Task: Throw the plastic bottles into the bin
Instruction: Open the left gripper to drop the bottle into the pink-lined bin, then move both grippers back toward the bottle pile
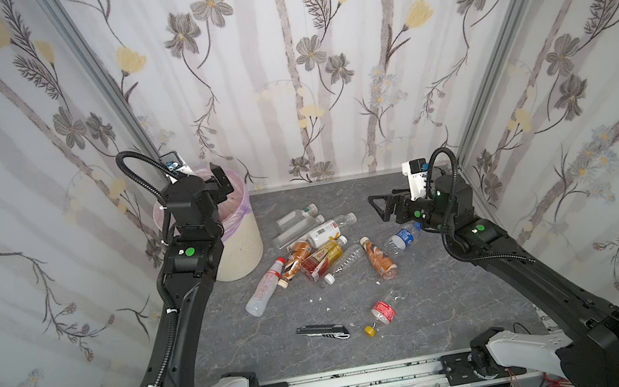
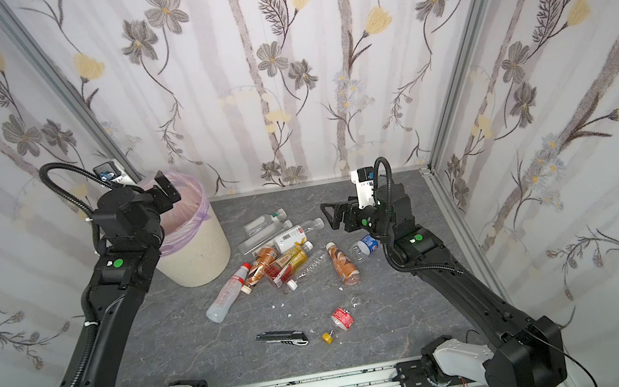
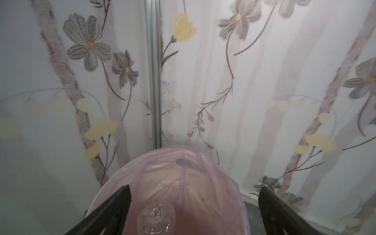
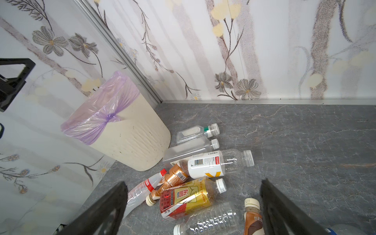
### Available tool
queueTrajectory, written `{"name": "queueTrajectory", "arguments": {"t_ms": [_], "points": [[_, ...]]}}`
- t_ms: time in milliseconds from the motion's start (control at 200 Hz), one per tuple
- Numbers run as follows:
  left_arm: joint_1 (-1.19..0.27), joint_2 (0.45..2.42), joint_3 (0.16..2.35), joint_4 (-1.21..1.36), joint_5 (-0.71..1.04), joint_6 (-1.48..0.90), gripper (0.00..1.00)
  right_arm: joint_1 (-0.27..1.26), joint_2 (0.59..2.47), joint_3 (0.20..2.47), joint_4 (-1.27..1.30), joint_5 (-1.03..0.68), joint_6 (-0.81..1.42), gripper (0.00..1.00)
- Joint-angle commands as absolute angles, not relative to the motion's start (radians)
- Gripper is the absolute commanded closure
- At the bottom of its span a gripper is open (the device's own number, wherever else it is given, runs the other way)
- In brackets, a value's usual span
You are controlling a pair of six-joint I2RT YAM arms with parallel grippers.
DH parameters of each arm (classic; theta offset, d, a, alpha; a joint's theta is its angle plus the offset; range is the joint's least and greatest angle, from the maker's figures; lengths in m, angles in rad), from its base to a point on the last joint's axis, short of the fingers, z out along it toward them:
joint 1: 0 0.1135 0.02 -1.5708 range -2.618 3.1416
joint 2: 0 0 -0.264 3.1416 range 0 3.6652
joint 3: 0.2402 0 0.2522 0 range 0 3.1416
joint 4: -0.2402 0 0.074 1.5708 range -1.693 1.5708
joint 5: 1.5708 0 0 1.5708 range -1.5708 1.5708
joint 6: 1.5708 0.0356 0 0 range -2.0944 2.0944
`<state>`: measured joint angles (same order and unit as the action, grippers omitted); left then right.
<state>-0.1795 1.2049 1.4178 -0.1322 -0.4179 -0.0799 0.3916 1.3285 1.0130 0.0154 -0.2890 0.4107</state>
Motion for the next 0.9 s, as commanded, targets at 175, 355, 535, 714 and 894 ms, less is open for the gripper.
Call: {"name": "queueTrajectory", "arguments": {"t_ms": [175,355,535,714,894], "points": [[-0.382,1.143,1.559,-0.055,-0.352,-0.082,0.0,0.418,1.385,1.003,0.097,-0.275,0.456,0.0],[-0.502,1.138,1.454,-0.054,-0.242,-0.21,0.0,0.434,1.463,1.033,0.053,-0.203,0.459,0.0],[-0.596,1.163,1.288,-0.048,-0.148,-0.37,0.0,0.435,1.564,1.045,0.045,-0.176,0.502,0.0],[-0.642,1.177,1.12,-0.024,-0.144,-0.482,0.0,0.436,1.689,1.051,0.097,-0.19,0.542,0.0],[-0.661,1.187,0.959,0.041,-0.101,-0.62,0.0,0.435,1.816,1.112,0.112,-0.201,0.59,0.0]]}}
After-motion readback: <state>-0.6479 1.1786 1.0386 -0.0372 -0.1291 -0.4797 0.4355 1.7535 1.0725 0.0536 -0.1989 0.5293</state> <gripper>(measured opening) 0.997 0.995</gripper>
